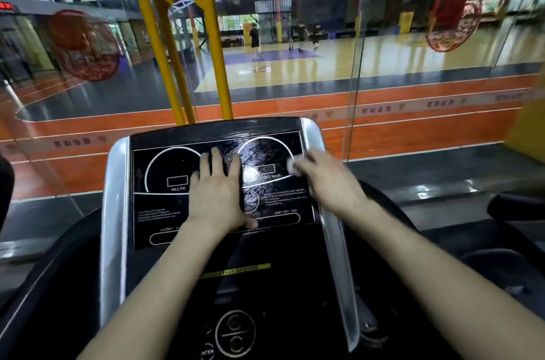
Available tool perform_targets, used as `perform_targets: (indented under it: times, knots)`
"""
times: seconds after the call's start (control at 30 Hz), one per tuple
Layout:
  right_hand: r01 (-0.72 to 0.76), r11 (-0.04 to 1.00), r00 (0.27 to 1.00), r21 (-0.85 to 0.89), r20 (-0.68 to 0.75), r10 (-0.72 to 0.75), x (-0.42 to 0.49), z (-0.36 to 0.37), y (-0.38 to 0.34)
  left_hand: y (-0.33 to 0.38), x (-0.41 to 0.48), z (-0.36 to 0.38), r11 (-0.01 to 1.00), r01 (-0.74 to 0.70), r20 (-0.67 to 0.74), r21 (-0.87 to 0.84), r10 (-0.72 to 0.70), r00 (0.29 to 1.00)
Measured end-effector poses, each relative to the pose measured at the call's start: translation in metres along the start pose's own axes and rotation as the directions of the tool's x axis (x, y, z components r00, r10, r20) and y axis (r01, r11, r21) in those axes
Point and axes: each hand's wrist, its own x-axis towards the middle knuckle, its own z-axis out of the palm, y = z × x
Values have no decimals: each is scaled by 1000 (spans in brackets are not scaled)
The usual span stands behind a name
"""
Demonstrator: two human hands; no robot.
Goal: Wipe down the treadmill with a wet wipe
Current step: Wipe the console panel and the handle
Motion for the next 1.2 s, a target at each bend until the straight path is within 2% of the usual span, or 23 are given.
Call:
perform_targets:
  times: [0.1, 0.17, 0.27, 0.37, 0.4, 0.43, 0.5, 0.6, 0.7, 0.8, 0.83, 0.87, 0.93, 0.97, 1.03, 1.1, 1.13, 1.17, 1.2]
  knots:
    - [-82, 997, 992, -16, -102, 80, 84, -12, 14, 7, -1, 5, 999, 33, 18, 8, -33, 999]
    - [-107, 994, 992, 5, -65, 107, 95, -12, 23, 6, -2, 9, 999, 44, -5, -7, -44, 999]
    - [4, 996, 1000, 89, -11, -3, 23, -1, 21, -1, -1, 16, 999, 31, -47, -24, -32, 998]
    - [131, 923, 960, 361, 185, -209, -76, 13, -5, -4, -2, 22, 998, 23, -83, -56, -27, 996]
    - [145, 914, 946, 378, 217, -240, -80, 10, -8, -4, -3, 23, 998, 22, -91, -65, -28, 995]
    - [138, 932, 952, 337, 214, -218, -66, 5, -5, -4, -3, 24, 997, 25, -97, -73, -32, 995]
    - [13, 988, 990, 156, 137, -35, -12, -6, 8, -4, -3, 25, 995, 25, -104, -100, -36, 994]
    - [-152, 972, 988, 179, -14, 157, 35, -15, 11, -8, -3, 26, 991, 29, -101, -127, -42, 994]
    - [-101, 958, 994, 270, 62, 88, -22, 15, -26, -12, -2, 28, 991, 14, -95, -131, -27, 995]
    - [-47, 949, 997, 313, -43, 64, -85, 31, -55, -27, -3, 24, 980, -48, -61, -193, 37, 997]
    - [-81, 949, 986, 304, -115, 121, -94, 33, -55, -35, -5, 24, 965, -79, -44, -252, 70, 997]
    - [-174, 929, 956, 326, -169, 238, -102, 35, -56, -43, -9, 25, 944, -100, -37, -313, 93, 995]
    - [-374, 847, 868, 377, -180, 463, -115, 39, -74, -54, -28, 34, 929, -125, -75, -349, 105, 992]
    - [-398, 818, 859, 415, -144, 491, -120, 45, -96, -56, -40, 42, 936, -137, -105, -323, 109, 989]
    - [-230, 844, 950, 485, -79, 304, -124, 60, -147, -57, -63, 60, 949, -153, -152, -274, 114, 982]
    - [-108, 847, 992, 520, 1, 126, -125, 66, -160, -59, -79, 73, 958, -152, -164, -242, 114, 980]
    - [-126, 870, 986, 478, -36, 162, -122, 67, -148, -61, -85, 77, 964, -141, -159, -226, 106, 982]
    - [-201, 888, 958, 414, -108, 267, -124, 68, -129, -64, -89, 80, 968, -124, -153, -216, 92, 984]
    - [-339, 862, 889, 378, -171, 424, -127, 65, -108, -66, -94, 83, 972, -106, -153, -210, 74, 985]
